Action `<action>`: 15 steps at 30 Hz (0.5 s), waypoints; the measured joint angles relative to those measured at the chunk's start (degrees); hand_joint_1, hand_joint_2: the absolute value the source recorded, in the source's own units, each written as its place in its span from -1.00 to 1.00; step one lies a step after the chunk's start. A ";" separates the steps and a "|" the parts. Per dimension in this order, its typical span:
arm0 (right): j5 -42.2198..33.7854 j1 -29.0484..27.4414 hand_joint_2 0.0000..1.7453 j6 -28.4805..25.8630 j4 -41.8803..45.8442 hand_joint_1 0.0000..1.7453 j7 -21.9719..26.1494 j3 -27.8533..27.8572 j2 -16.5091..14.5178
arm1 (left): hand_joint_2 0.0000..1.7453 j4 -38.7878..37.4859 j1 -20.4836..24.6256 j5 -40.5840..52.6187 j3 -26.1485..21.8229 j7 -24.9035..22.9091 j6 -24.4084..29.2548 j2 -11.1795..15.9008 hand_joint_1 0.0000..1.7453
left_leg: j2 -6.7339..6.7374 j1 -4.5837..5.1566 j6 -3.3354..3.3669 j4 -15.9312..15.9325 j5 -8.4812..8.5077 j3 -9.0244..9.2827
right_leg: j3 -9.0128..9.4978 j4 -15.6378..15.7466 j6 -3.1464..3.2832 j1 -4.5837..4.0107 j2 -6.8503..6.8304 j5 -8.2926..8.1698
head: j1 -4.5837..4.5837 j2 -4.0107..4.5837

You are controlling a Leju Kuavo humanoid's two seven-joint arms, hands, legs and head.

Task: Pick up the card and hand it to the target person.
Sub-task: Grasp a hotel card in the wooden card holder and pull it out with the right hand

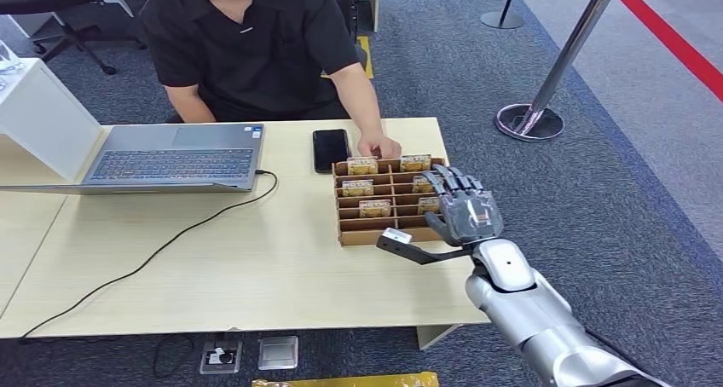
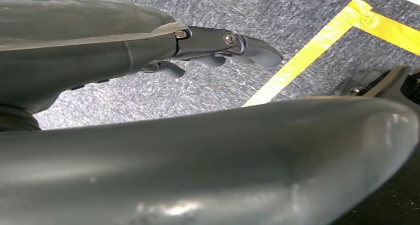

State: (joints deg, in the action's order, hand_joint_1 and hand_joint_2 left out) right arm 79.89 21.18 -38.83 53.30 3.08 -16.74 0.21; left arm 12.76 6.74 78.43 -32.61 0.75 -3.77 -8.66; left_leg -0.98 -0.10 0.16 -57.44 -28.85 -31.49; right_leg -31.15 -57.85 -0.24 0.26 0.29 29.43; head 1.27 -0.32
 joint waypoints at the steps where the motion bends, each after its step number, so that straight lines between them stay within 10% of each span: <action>1: 0.20 0.00 1.00 -0.05 -0.08 -0.56 -0.21 0.06 -0.01 | -1.00 0.00 0.00 0.03 0.00 -0.02 -0.01 0.00 -1.00 | 0.00 0.00 0.00 0.00 0.00 0.00 | 0.00 0.00 0.00 0.00 0.00 0.00 | 0.01 0.00; 15: 1.23 0.01 1.00 -0.06 -1.63 -0.25 -0.96 0.74 -0.17 | -1.00 0.00 0.05 0.06 0.02 -0.14 -0.09 0.00 -1.00 | 0.00 0.00 0.01 -0.01 0.01 0.04 | 0.06 0.00 -0.02 0.00 0.00 -0.02 | 0.01 0.00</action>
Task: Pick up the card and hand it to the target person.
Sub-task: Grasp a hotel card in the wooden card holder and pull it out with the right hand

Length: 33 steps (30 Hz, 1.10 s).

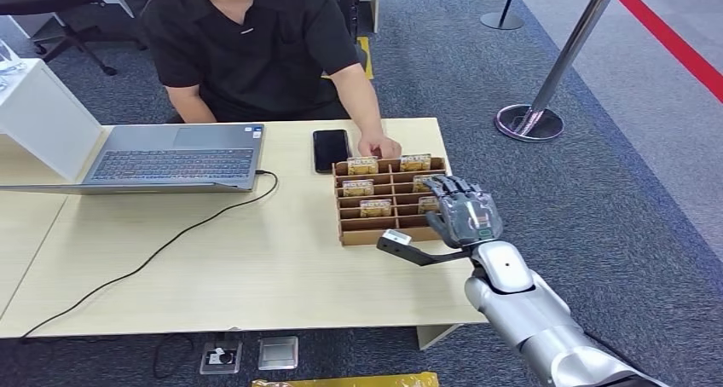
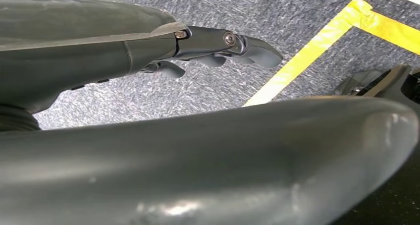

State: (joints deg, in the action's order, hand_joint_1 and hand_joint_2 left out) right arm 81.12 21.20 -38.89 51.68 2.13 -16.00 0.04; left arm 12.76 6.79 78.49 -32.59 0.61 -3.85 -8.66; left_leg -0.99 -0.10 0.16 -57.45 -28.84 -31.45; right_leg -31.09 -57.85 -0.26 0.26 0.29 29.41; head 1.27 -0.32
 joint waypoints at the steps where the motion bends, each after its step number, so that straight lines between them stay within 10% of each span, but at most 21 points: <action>1: 0.02 0.00 1.00 0.03 -0.12 -0.25 -0.09 0.05 0.00 | -1.00 0.00 0.00 0.00 0.00 0.00 -0.01 -0.01 -1.00 | 0.00 0.00 0.00 0.00 0.00 0.00 | 0.00 0.00 0.00 0.00 0.00 0.00 | 0.01 0.00; 22: 3.05 2.24 1.00 2.92 -2.28 -0.68 -1.80 0.11 -0.10 | -1.00 0.00 0.17 0.00 0.00 -0.15 0.08 -0.09 -1.00 | 0.00 0.00 0.01 0.00 0.01 0.35 | 0.35 0.03 -0.01 0.00 0.00 -0.01 | 0.02 0.01; 33: 3.05 2.97 1.00 4.22 -3.37 -0.28 -1.91 0.11 -0.33 | -1.00 0.00 0.17 -0.02 0.00 -0.15 0.11 -0.09 -1.00 | 0.02 0.00 0.02 -0.01 0.09 0.40 | 0.38 0.03 -0.01 0.00 0.01 -0.13 | 0.01 -0.01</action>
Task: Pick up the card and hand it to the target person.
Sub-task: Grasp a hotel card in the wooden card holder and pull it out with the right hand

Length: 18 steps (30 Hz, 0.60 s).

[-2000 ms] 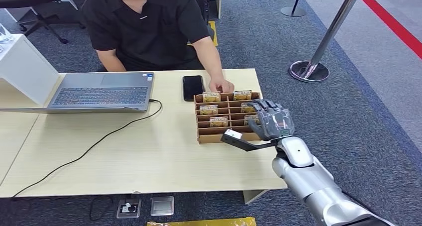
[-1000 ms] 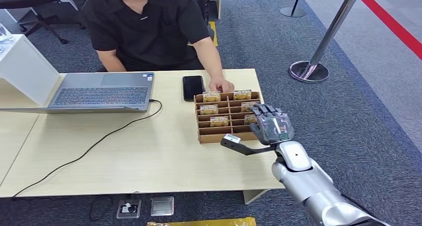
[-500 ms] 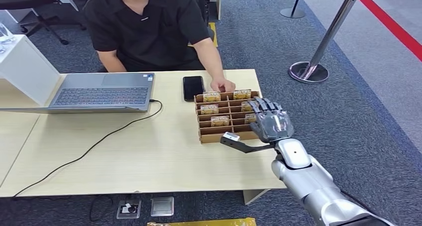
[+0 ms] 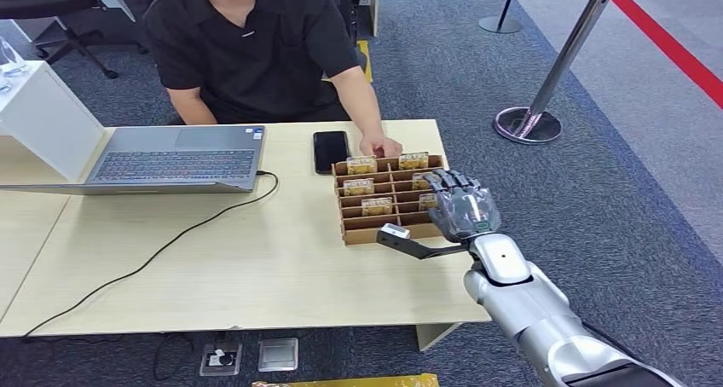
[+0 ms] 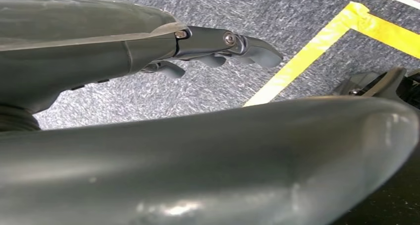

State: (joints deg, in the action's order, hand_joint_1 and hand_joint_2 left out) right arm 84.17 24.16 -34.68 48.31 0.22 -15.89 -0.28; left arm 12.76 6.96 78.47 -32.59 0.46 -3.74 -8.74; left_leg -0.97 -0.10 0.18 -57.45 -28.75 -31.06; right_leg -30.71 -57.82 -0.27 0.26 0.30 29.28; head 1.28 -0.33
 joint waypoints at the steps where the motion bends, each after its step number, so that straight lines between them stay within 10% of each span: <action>1: 0.00 0.00 1.00 0.09 -0.11 -0.28 0.00 0.00 0.00 | -1.00 0.00 0.00 0.01 0.00 0.00 0.00 0.00 -1.00 | 0.00 0.00 0.00 0.00 0.01 0.00 | 0.00 0.00 0.00 0.00 0.00 -0.01 | -0.01 0.01; 18: 0.00 -0.14 1.00 2.09 -0.14 0.20 -0.18 0.02 -0.16 | -1.00 0.00 -0.01 0.00 0.00 0.01 -0.06 0.00 -1.00 | 0.00 0.00 0.00 0.00 0.01 -0.04 | -0.04 0.00 0.00 0.00 0.00 -0.02 | -0.01 0.01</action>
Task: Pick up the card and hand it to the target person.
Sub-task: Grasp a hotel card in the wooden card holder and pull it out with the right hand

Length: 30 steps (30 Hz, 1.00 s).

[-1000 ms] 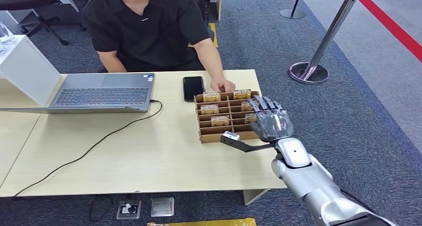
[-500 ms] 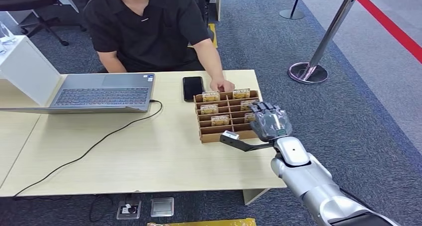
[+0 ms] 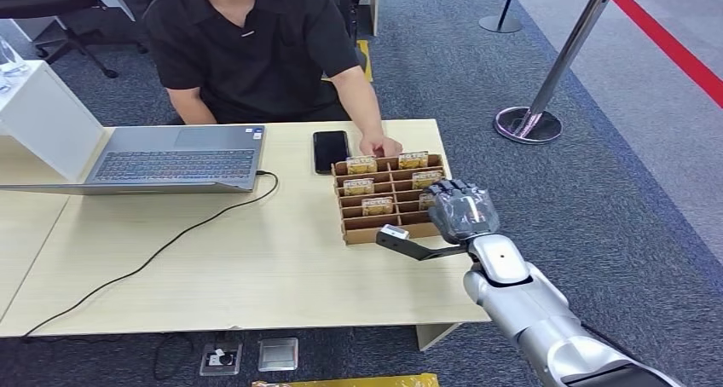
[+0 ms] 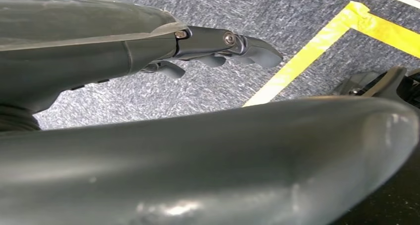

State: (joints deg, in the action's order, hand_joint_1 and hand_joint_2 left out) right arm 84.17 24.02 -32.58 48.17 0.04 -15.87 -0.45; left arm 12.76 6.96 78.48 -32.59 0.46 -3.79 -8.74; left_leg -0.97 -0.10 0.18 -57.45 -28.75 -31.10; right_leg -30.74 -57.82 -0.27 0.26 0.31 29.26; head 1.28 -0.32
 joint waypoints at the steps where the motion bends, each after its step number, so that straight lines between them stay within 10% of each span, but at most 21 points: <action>1: 0.00 0.01 1.00 0.23 0.00 0.28 -0.01 0.00 -0.01 | -1.00 0.00 0.00 -0.01 0.00 0.00 0.00 0.00 -1.00 | 0.00 0.00 0.00 0.00 0.00 0.00 | 0.00 0.00 0.00 0.00 0.00 0.00 | 0.00 0.00; 19: 0.19 -0.49 1.00 2.44 0.90 1.00 -0.31 0.02 -0.34 | -1.00 0.00 -0.10 -0.07 0.00 0.43 0.00 0.01 -1.00 | 0.01 0.00 0.00 0.00 0.01 -0.04 | -0.04 0.00 0.00 0.00 0.01 0.00 | 0.03 0.02; 23: -0.08 -1.15 1.00 1.91 1.88 1.00 0.00 0.31 -0.36 | 1.00 0.00 -0.12 -0.08 0.00 2.91 0.61 0.01 -1.00 | 0.00 0.00 0.00 -0.01 0.01 -0.04 | -0.04 0.00 0.00 0.00 0.01 -0.01 | 0.01 0.01; 30: -9.32 -2.98 1.00 -0.24 4.36 1.00 6.94 1.88 -0.80 | 1.00 0.00 -0.12 -0.40 0.35 4.37 1.41 0.01 -1.00 | 0.00 0.00 0.00 0.00 0.01 -0.19 | -0.17 0.00 0.00 0.00 0.00 0.00 | 0.05 0.01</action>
State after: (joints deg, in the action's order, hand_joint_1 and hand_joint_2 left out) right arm 74.85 21.04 -32.83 52.53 6.98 -13.98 -1.25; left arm 12.76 6.83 78.07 -32.24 4.83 -2.39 -8.74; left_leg -0.97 -0.10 0.18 -57.46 -28.74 -31.29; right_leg -30.92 -57.83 -0.28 0.26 0.31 29.26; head 1.33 -0.31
